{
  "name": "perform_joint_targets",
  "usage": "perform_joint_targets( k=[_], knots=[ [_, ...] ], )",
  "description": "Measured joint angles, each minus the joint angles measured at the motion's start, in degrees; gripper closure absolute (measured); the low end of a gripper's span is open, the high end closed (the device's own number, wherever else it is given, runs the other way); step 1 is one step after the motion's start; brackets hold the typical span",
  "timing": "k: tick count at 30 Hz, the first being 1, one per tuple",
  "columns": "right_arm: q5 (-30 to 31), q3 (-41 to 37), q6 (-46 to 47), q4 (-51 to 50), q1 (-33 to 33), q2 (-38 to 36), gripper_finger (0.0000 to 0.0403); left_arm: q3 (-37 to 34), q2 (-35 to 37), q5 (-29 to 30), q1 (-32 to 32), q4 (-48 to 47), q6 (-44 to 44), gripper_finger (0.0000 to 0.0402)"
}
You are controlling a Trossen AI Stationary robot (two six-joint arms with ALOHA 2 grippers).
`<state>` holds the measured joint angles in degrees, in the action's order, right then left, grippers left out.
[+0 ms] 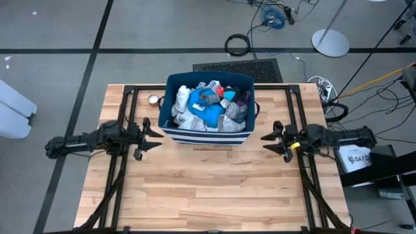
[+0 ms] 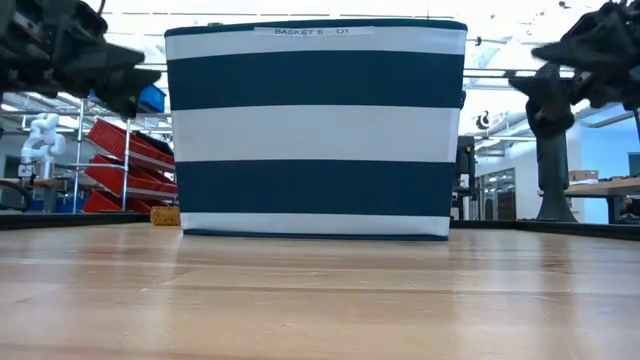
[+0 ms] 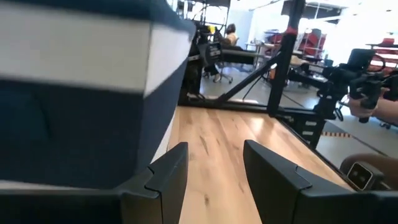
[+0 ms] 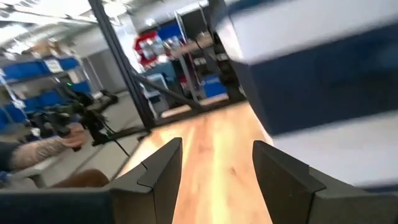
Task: Sort clothes
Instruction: Return to Home Position
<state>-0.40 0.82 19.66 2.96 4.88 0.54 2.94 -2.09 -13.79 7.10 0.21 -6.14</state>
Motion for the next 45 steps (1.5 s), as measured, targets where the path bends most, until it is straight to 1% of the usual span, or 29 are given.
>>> perform_joint_targets(
  k=[2, 5, 8, 10, 12, 14, 16, 18, 25, 27, 32, 45],
  knots=[
    [0.00, 0.05, 0.12, -2.85, -0.70, 0.15, 0.0220, -0.93, -0.02, -2.71, 1.89, 0.35, -0.52, 0.0237],
    [0.02, 0.13, -3.37, -3.08, -0.92, 1.32, 0.0220, -1.39, -0.02, -7.38, 3.92, 0.30, 0.45, 0.0237],
    [0.04, 0.13, -5.66, -3.09, -0.92, 2.53, 0.0220, -1.40, -0.02, -8.77, 4.64, 0.35, 0.93, 0.0237],
    [0.27, 0.13, -6.44, -3.04, -1.03, 3.31, 0.0220, -1.40, -0.02, -8.01, 4.90, 0.32, 1.91, 0.0237],
    [0.35, 0.13, -9.25, -3.05, -1.21, 4.30, 0.0220, -1.40, -0.17, -4.93, 4.93, 0.02, 3.59, 0.0237],
    [0.39, 0.13, -14.29, -3.04, -1.22, 5.20, 0.0220, -1.40, -0.57, -1.80, 4.96, -0.34, 3.98, 0.0237],
    [0.39, 0.13, -19.08, -3.02, -1.22, 6.11, 0.0220, -1.40, -0.98, -0.72, 4.98, -0.48, 6.30, 0.0237],
    [0.37, 0.13, -21.81, -3.03, -1.21, 6.58, 0.0220, -1.40, -1.49, -0.44, 4.98, -0.53, 9.72, 0.0237],
    [0.35, 0.13, -21.33, -3.00, -1.20, 6.64, 0.0220, -1.40, -2.01, 0.46, 4.98, -0.61, 17.26, 0.0237],
    [0.35, 0.13, -21.31, -2.98, -1.20, 6.64, 0.0220, -1.40, -2.01, 0.57, 4.93, -0.64, 16.63, 0.0237],
    [0.35, 0.13, -21.24, -2.93, -1.20, 6.64, 0.0220, -1.40, -2.01, 0.57, 4.93, -0.65, 8.28, 0.0237],
    [0.33, 0.17, -21.22, -2.93, -1.20, 6.64, 0.0220, -1.40, -2.01, 0.60, 4.93, -0.68, 8.07, 0.0237]
  ],
)
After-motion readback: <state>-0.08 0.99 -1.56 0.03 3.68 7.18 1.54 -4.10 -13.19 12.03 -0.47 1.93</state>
